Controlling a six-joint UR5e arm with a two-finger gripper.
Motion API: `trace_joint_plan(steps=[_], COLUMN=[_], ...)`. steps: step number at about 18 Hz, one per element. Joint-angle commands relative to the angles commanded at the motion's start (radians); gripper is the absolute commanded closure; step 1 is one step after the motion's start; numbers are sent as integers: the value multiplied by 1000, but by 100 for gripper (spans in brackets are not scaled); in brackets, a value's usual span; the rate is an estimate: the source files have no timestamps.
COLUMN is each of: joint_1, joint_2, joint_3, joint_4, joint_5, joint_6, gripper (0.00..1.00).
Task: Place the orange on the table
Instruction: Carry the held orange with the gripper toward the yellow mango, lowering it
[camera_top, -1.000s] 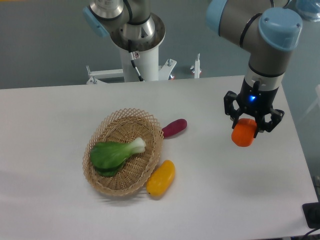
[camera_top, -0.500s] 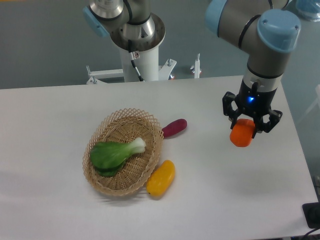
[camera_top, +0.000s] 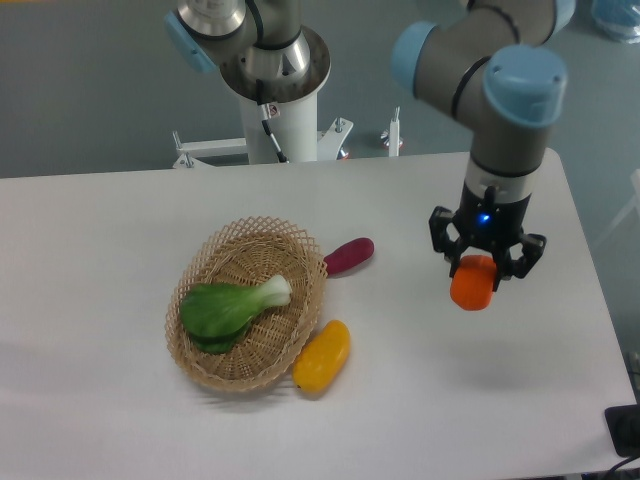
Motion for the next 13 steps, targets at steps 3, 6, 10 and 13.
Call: trace_joint_plan(steps=[3, 6, 10, 13], joint_1=[-9, -14, -41, -76], joint_2=[-34, -77, -114, -133], joint_3=[0, -2, -17, -38], joint_4=[3, 3, 0, 5], joint_5=[-1, 0, 5, 82], joint_6=[11, 9, 67, 69], gripper=[45, 45, 46, 45])
